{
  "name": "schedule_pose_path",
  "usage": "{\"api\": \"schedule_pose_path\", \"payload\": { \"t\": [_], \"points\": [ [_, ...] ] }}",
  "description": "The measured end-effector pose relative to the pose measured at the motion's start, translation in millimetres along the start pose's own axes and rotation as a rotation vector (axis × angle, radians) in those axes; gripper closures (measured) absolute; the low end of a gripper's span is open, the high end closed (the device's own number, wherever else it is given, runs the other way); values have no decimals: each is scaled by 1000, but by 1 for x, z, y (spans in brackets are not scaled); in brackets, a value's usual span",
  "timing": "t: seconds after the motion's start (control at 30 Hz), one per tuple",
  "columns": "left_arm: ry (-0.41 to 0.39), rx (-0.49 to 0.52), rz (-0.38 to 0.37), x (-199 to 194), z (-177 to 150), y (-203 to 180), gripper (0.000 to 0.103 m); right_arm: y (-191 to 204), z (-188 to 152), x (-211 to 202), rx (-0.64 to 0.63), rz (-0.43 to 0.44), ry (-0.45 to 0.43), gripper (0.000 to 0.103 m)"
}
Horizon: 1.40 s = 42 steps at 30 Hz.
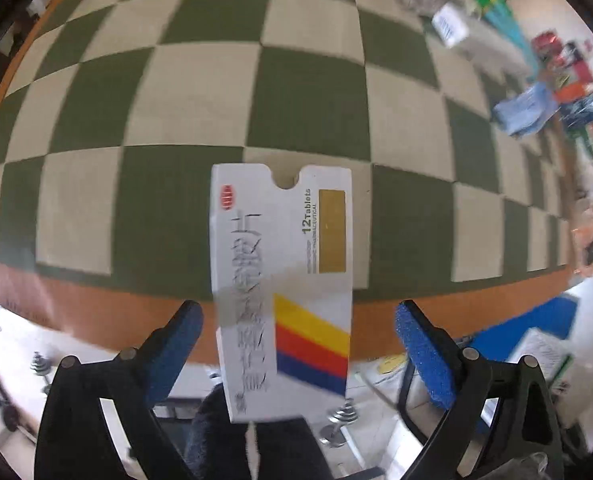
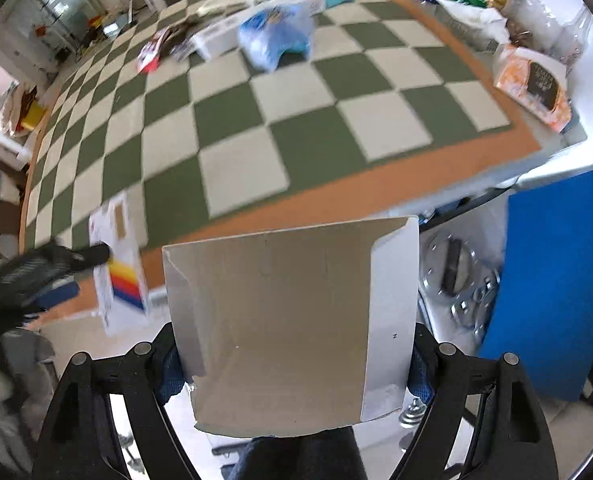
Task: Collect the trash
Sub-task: 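Grasp the white medicine box with the left tool, then drop medicine box from left tool while right tool drops box lid into bin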
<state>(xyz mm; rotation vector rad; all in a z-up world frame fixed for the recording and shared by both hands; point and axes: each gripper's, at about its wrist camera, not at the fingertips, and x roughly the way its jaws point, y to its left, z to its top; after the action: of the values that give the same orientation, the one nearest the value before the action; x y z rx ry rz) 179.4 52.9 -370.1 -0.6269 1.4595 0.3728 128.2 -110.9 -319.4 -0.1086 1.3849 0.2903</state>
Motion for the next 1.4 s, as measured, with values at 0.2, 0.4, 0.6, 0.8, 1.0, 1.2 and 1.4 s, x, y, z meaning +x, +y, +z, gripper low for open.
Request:
{"api": "schedule_pose_path", "payload": {
  "t": [0.2,0.4,0.6,0.8,1.0,1.2,1.4],
  "points": [
    [-81,110,117,0,-11,-12,34,-7,13,16,23,0,23,17],
    [-115,68,19,-21,-72,30,34,-3,-10,21,8,46,48,17],
    [-40,-67,-44,7,-152,107,34,14,-60,57,-56,112,157,17],
    [72,-232,-123,133,-136,169,34,42,-105,164,-84,155,287,17],
    [145,-228,-140,246,-100,197,24,71,-126,297,-59,250,363,15],
    [130,-184,-28,279,-90,211,0,102,-146,404,-125,264,456,0],
    [48,-137,126,259,-116,218,0,110,-164,413,-279,46,382,0]
  ]
}}
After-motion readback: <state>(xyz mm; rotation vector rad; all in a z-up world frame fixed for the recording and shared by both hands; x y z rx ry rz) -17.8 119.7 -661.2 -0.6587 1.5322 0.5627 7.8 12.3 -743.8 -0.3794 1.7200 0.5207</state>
